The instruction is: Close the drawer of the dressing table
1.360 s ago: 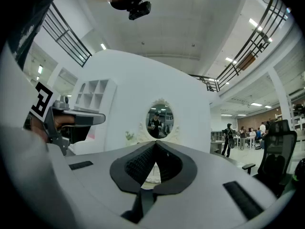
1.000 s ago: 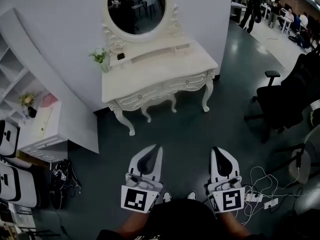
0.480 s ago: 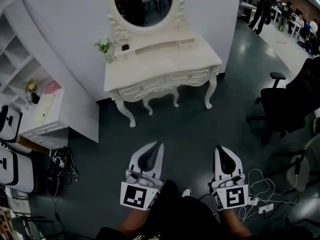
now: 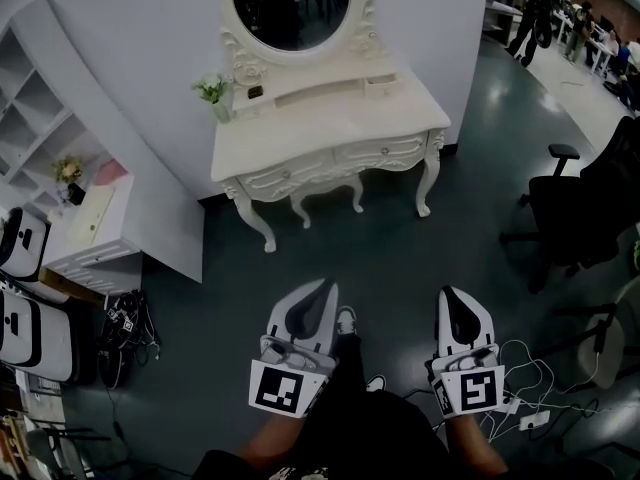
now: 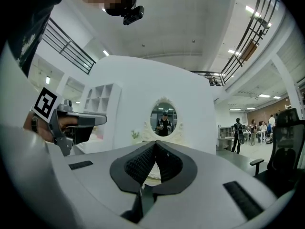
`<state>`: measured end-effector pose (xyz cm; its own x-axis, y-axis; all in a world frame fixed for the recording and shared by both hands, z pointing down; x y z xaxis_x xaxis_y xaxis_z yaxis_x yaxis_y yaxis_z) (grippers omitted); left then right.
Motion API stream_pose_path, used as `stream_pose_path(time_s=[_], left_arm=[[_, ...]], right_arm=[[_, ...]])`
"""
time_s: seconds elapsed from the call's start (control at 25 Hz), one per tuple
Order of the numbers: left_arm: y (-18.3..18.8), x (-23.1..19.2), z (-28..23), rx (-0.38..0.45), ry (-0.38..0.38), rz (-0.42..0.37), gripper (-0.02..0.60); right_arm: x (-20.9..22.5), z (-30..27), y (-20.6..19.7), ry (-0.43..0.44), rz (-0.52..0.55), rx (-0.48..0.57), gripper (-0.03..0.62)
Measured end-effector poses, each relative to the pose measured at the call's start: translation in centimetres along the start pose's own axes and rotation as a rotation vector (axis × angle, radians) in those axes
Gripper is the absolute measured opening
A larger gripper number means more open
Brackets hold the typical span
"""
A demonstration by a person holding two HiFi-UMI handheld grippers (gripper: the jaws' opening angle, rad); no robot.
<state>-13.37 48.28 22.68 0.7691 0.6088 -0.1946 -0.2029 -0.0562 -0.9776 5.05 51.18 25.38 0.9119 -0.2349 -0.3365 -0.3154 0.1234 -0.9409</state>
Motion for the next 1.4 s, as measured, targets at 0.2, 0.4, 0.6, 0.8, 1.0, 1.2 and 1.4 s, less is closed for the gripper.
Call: stream_pose_path(time_s=[0.2,0.4,0.6,0.8,1.0,1.2,1.4], left_arm=[[0.0,-0.3,-1.9,0.012,-0.016,0.012,0.003],[-0.2,-1.5,-3.3,0.019,-0.02,0.019,0.003],[-0.3,-3.0,-5.0,0.025,-0.01,0.017,0.003],[-0.6,-5.3,-6.7,0.003,0.012,0.012,0.003],[-0.9,-7.2,-9.7,0.014,0.007,0.003,0.003],[-0.9,-9.8,-13.3,-0.002,-0.006,0.018,0.003],[0.1,-11.7,-16.9,-0.012,-0.023,0.018,0.003]], right_arm=[[0.9,-1.1,-0.5,-0.004,0.009,-0.011,-0.002],[1.2,-2.9,-0.7,-0.003,0.018,-0.015,-0.002],[1.4,-5.2,-1.2,0.014,0.017,-0.016,-0.002],[1.0,-8.4,-1.8,0.035,0.012,-0.007,-0.002],[1.7,-12.0,-2.7,0.039,0.016,0.0,-0.002],[2.5,-16.2,-3.0,0.03,0.03,-0.004,-0.002],[4.0,-19.8,-2.8,0.02,0.039,-0.015,-0.002]])
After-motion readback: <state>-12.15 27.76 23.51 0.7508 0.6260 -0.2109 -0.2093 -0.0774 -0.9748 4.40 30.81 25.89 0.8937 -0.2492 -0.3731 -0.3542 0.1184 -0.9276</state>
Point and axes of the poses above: the fingertips, and each gripper's own axes: z backward along the fingers, x to its right, y out of its top, the point moved 2 cm from there along z, backward along the fingers, and after that the axes turned 15 degrees about z, right-handed, at the moved point
